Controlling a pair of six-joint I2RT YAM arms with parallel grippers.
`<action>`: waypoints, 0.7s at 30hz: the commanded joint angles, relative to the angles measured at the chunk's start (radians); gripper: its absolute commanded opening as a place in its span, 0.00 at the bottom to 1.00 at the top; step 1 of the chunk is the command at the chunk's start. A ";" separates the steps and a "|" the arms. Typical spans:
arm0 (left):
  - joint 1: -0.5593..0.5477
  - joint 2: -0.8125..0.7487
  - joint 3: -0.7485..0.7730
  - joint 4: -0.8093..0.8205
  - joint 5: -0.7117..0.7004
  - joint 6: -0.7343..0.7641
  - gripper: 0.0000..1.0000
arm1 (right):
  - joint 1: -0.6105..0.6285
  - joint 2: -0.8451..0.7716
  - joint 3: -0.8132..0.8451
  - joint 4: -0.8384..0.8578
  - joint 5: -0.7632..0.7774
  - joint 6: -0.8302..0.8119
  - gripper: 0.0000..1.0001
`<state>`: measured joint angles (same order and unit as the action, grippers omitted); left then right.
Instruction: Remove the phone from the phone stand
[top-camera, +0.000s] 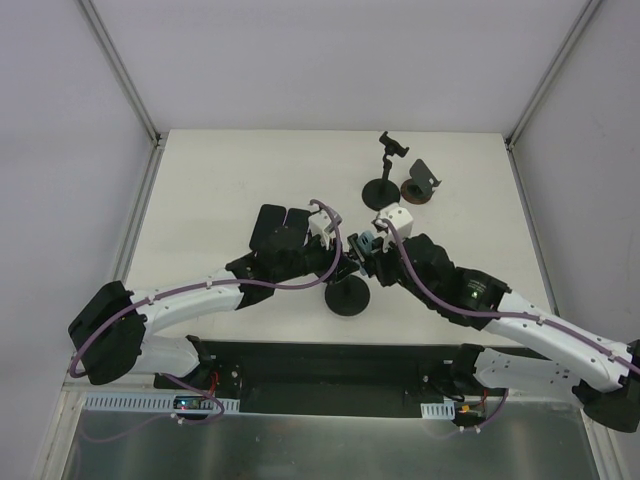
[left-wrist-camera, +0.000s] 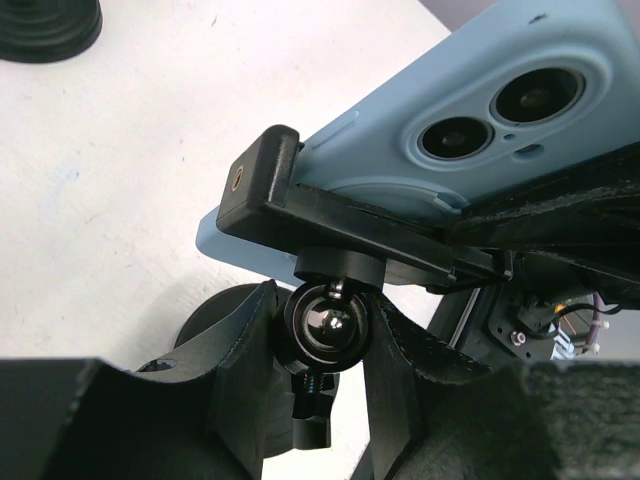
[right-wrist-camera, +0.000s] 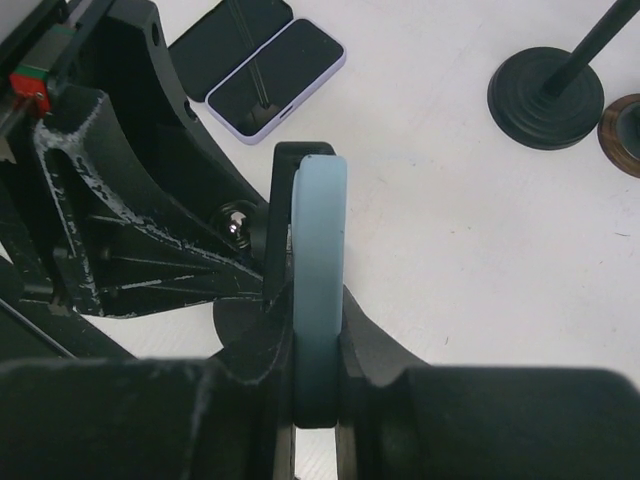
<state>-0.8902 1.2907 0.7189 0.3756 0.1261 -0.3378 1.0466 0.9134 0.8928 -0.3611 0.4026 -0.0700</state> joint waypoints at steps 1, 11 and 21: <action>0.106 -0.001 -0.088 -0.100 -0.413 0.043 0.00 | -0.043 -0.168 0.072 -0.197 0.163 -0.033 0.01; 0.057 0.007 -0.164 -0.076 -0.463 0.023 0.00 | -0.148 -0.254 0.028 -0.130 0.119 0.067 0.01; -0.013 0.039 -0.144 -0.058 -0.523 0.069 0.00 | -0.172 -0.229 0.044 -0.096 0.067 0.076 0.01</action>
<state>-0.8856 1.2938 0.6067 0.5091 -0.2916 -0.3489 0.8745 0.6685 0.8948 -0.5137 0.4545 0.0204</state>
